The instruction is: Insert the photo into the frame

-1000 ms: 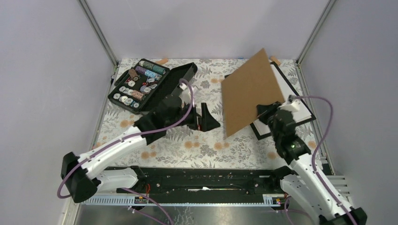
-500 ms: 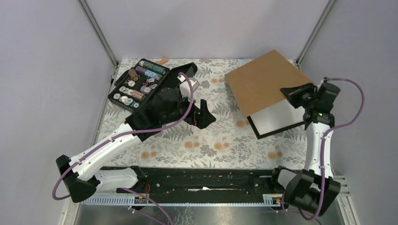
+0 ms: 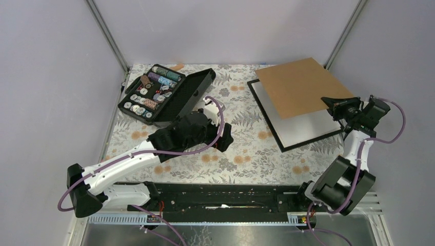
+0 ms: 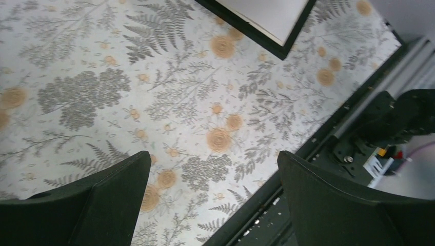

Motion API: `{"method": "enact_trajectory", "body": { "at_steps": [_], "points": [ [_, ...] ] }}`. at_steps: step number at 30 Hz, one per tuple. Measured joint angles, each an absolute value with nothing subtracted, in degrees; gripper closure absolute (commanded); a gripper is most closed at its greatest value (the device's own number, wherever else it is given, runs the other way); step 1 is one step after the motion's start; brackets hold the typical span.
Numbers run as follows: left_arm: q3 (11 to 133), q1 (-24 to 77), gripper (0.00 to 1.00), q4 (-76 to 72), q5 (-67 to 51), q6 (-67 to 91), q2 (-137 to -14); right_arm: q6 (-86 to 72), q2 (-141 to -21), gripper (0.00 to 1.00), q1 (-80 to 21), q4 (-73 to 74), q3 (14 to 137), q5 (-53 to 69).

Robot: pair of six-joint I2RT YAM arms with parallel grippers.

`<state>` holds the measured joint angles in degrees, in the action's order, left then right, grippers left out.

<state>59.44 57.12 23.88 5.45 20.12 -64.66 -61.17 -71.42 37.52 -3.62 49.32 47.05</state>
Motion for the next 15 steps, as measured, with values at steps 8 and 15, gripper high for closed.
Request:
{"method": "enact_trajectory", "body": {
  "at_steps": [8,15],
  "points": [
    [59.4,57.25,0.01,22.72,10.94,19.11,-66.11,-61.12,-78.02,1.0,37.67,-10.13,45.04,49.04],
    [59.0,57.36,0.01,22.55,12.25,18.55,-67.31,-59.81,-80.73,1.0,37.67,-13.87,43.07,49.23]
  ]
}}
